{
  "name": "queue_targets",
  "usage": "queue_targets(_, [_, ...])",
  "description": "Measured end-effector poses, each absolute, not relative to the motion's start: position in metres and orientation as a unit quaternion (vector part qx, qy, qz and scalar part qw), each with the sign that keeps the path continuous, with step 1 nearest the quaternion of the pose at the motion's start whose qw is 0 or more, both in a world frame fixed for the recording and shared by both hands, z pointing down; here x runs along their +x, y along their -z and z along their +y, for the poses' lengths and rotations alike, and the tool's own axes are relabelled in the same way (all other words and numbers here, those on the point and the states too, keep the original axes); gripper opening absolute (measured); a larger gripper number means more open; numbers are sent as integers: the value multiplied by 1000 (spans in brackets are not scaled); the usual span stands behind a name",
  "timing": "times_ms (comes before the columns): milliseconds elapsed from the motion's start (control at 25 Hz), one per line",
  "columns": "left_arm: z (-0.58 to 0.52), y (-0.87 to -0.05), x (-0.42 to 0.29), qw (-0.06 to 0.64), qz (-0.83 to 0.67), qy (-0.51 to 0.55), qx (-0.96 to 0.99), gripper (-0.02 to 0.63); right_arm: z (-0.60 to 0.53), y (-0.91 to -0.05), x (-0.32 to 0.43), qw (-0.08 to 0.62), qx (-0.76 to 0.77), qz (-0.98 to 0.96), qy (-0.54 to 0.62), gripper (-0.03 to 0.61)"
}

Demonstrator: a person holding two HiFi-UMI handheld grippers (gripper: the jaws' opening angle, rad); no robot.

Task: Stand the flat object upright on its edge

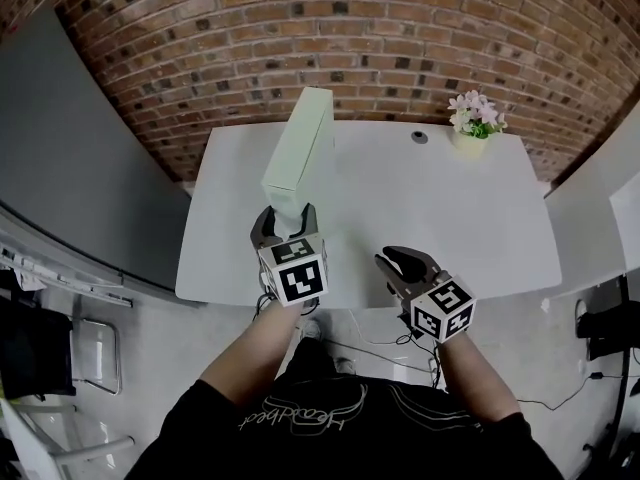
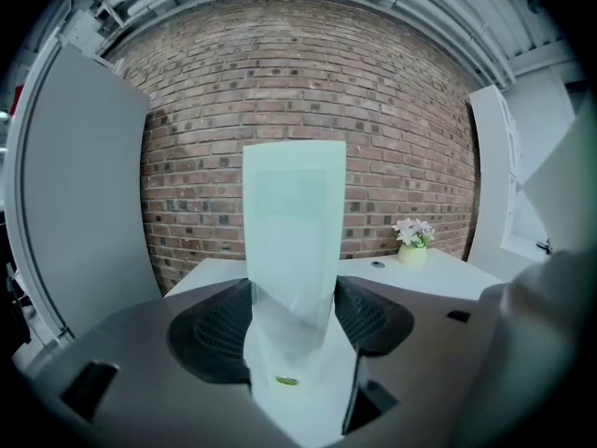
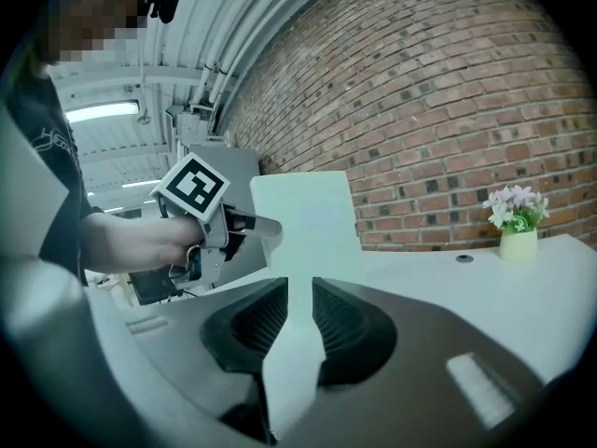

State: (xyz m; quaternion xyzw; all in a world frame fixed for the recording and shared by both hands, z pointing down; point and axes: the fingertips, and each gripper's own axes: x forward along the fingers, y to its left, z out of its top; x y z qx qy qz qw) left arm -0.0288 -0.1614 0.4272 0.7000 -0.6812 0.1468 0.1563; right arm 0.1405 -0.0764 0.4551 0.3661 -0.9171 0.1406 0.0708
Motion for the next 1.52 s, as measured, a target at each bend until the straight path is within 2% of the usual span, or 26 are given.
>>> queue_targets(1160, [-331,-427,-6,161,-710,-136,672,279,-159,-466,195,52,454,-873,-173,84])
queue_targets(1520, [-351,-425,-2,175,-704,-134,676,279,-177,-466,203,45,460,-869,-178,84])
